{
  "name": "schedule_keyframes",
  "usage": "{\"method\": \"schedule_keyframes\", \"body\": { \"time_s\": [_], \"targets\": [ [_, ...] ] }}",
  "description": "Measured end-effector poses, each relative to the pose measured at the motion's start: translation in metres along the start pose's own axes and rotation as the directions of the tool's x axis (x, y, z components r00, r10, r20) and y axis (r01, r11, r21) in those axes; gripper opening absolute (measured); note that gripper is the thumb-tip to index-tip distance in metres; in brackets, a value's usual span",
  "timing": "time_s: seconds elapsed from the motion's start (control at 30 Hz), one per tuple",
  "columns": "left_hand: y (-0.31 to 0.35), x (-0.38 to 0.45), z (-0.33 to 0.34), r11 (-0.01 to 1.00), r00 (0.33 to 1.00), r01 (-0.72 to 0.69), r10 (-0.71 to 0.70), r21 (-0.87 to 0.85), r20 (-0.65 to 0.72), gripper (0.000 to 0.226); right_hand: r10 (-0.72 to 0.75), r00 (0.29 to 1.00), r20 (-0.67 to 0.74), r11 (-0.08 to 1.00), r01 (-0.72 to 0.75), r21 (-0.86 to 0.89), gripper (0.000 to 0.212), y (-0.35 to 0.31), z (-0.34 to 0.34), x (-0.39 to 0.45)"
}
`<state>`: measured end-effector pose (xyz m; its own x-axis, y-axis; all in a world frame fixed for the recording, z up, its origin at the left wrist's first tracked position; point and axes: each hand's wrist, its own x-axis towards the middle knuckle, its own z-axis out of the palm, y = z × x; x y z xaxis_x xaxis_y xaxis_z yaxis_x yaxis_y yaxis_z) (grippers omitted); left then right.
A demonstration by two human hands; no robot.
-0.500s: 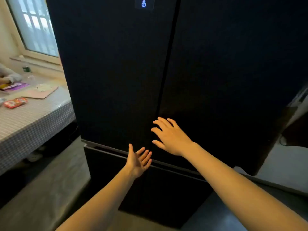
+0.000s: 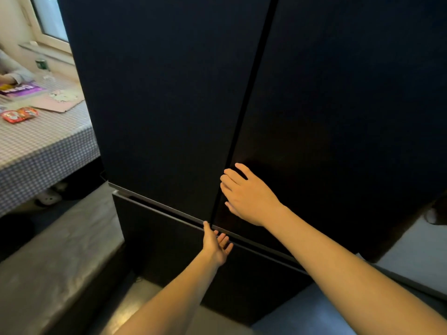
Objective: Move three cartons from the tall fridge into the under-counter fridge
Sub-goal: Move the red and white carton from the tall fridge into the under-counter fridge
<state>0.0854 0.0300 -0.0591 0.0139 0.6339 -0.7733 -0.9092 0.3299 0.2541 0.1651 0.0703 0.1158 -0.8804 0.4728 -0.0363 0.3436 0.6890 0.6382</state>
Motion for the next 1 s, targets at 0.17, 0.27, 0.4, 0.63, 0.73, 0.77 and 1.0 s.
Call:
{"method": "schedule_keyframes", "body": {
  "time_s": [0.17, 0.27, 0.4, 0.63, 0.73, 0.77, 1.0],
  "targets": [
    [-0.005, 0.01, 0.015, 0.997, 0.999, -0.033, 0.032, -0.067, -0.011, 0.074, 0.008, 1.0, 0.03, 0.997, -0.006, -0.074, 0.055, -0.003, 0.003, 0.0],
    [-0.009, 0.014, 0.017, 0.998, 0.999, -0.036, 0.035, -0.051, -0.018, 0.065, 0.025, 0.999, 0.034, 0.996, -0.023, -0.08, 0.056, -0.005, 0.005, -0.001],
    [-0.012, 0.014, 0.013, 0.999, 0.999, -0.051, 0.051, -0.006, 0.002, 0.054, 0.081, 0.995, 0.064, 0.995, -0.077, -0.068, 0.06, -0.012, 0.007, 0.001],
    [-0.016, 0.009, -0.003, 0.998, 0.997, -0.052, 0.051, 0.028, 0.062, 0.06, 0.091, 0.994, 0.053, 0.994, -0.087, -0.072, 0.063, -0.021, 0.001, -0.003],
    [-0.022, 0.002, -0.011, 0.998, 0.995, -0.064, 0.063, 0.017, 0.078, 0.057, 0.093, 0.995, 0.037, 0.993, -0.089, -0.079, 0.065, -0.031, -0.002, -0.012],
    [-0.024, -0.001, -0.014, 0.998, 0.994, -0.064, 0.062, 0.017, 0.087, 0.056, 0.093, 0.995, 0.035, 0.993, -0.089, -0.081, 0.065, -0.034, -0.004, -0.015],
    [-0.04, -0.026, -0.044, 0.998, 0.995, -0.038, 0.033, 0.044, 0.094, 0.053, 0.12, 0.993, -0.01, 0.989, -0.121, -0.085, 0.063, -0.063, -0.024, -0.043]
  ]
}}
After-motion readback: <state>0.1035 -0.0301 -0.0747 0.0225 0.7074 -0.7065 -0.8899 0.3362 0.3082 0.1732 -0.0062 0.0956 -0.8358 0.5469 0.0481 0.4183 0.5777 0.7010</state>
